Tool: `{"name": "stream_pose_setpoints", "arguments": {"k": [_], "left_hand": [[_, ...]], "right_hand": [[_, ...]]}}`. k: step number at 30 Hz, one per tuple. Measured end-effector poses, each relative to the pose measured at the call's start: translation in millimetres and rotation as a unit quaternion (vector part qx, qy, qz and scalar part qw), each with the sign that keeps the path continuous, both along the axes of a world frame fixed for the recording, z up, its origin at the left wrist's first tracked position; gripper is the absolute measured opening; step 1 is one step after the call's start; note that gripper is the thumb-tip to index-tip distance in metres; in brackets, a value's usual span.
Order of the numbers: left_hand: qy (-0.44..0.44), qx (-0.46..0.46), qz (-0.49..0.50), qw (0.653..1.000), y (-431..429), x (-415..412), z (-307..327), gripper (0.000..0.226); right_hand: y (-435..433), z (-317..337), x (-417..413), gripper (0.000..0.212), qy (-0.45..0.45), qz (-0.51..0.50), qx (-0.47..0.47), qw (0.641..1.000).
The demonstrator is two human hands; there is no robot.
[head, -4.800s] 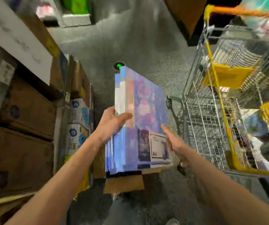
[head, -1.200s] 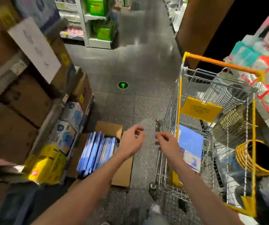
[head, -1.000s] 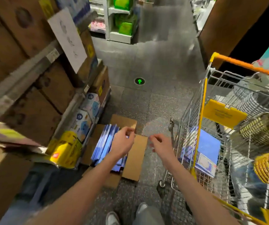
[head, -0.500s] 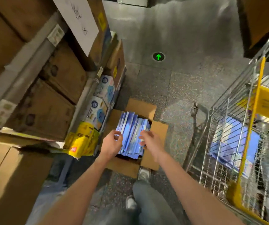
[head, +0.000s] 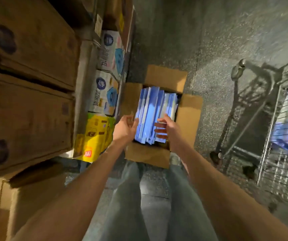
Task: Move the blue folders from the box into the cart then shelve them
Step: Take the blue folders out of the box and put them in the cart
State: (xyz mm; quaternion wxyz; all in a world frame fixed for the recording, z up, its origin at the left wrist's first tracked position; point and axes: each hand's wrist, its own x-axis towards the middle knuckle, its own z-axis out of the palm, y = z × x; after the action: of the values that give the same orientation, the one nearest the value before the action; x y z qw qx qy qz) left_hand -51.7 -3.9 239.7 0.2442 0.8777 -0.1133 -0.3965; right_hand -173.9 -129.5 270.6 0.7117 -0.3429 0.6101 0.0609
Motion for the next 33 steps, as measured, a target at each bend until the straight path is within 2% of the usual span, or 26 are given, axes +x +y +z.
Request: {"name": "stream_pose_setpoints", "arguments": {"k": [6,9,12,17,22,26,30,33], "left_hand": [[0.064,0.02,-0.045,0.997,-10.8,25.6,-106.6,0.06],[0.05,0.075,-0.089,0.992,-13.9,35.5,-157.6,0.07],[0.03,0.062,-0.126,0.99,-18.7,42.8,-200.7,0.07],[0.054,0.049,-0.127,0.989,-25.8,46.3,-256.4,0.074],[0.054,0.023,-0.131,0.99,-30.0,51.1,-284.3,0.077],[0.042,0.048,-0.16,0.985,-28.9,58.4,-289.4,0.076],[0.022,0.058,-0.194,0.979,-20.7,70.8,-290.3,0.062],[0.003,0.067,-0.177,0.982,-13.3,82.5,-292.5,0.051]], "right_hand": [[7.0,-91.2,39.1,0.042,0.02,-0.11,0.03,0.993],[10.4,-132.3,47.8,0.046,0.026,-0.105,0.017,0.994],[13.6,-166.1,52.2,0.05,0.044,-0.091,0.012,0.995],[17.1,-213.0,59.9,0.057,0.056,-0.072,0.012,0.996],[19.3,-236.6,65.1,0.058,0.059,-0.056,-0.013,0.997],[21.5,-242.6,66.2,0.057,0.062,-0.042,-0.016,0.997],[22.8,-243.6,63.4,0.056,0.058,-0.023,-0.012,0.998],[23.2,-245.2,62.2,0.057,0.057,-0.012,-0.014,0.998]]}}
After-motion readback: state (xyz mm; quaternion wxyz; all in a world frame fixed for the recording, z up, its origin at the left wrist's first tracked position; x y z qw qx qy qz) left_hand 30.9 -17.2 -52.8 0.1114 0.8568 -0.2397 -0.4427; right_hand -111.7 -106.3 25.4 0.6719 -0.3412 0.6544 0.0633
